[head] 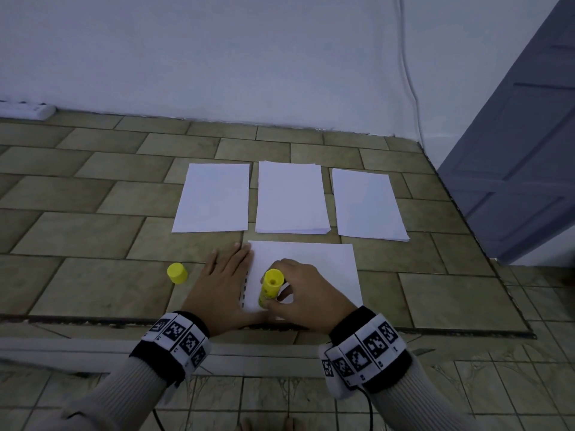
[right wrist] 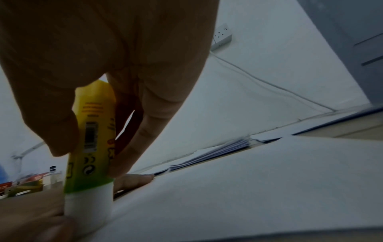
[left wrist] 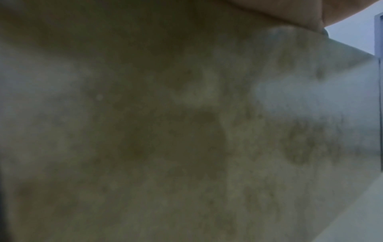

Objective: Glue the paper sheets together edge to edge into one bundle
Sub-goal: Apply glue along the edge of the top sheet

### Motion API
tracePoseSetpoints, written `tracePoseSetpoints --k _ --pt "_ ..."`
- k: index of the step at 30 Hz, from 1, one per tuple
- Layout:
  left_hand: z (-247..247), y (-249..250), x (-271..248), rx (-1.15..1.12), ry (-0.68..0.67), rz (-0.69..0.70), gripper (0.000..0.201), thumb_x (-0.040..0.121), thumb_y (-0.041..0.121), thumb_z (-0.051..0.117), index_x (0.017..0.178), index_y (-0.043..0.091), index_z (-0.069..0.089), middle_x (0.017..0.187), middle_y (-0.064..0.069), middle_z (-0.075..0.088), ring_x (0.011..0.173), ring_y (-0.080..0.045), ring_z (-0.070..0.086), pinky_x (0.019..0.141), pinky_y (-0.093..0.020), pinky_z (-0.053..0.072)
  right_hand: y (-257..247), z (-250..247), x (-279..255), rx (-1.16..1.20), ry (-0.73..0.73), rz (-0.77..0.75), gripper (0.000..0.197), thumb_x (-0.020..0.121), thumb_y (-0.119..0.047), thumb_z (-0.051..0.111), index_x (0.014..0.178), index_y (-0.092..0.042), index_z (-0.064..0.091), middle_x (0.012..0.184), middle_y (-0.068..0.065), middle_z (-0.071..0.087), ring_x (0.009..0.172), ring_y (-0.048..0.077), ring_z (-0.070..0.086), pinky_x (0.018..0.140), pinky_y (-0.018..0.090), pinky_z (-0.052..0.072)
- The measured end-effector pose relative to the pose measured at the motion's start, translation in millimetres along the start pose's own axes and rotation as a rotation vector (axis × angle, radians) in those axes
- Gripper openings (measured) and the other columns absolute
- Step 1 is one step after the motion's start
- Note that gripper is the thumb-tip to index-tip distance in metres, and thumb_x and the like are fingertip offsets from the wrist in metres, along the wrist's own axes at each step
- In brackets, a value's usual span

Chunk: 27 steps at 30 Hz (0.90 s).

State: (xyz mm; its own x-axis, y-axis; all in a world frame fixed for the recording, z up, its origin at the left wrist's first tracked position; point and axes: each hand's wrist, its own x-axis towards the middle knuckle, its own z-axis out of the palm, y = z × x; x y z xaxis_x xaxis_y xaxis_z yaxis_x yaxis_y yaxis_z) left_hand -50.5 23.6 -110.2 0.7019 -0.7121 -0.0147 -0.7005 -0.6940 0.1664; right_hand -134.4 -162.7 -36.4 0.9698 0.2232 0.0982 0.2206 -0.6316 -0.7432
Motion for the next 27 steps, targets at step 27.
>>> tracePoseSetpoints --k 27 --pt "-8.5 5.3 -1.2 0.003 -0.037 -0.034 0.13 0.062 0.101 0.011 0.155 0.011 0.006 0.163 0.002 -0.004 0.149 -0.013 -0.007 0.121 -0.046 -0.005 59.2 -91.0 -81.8 -0.056 0.137 0.23 0.02 0.07 -0.012 0.074 0.079 -0.026 0.064 0.077 -0.01 0.065 0.075 0.007 0.061 0.065 0.019 0.05"
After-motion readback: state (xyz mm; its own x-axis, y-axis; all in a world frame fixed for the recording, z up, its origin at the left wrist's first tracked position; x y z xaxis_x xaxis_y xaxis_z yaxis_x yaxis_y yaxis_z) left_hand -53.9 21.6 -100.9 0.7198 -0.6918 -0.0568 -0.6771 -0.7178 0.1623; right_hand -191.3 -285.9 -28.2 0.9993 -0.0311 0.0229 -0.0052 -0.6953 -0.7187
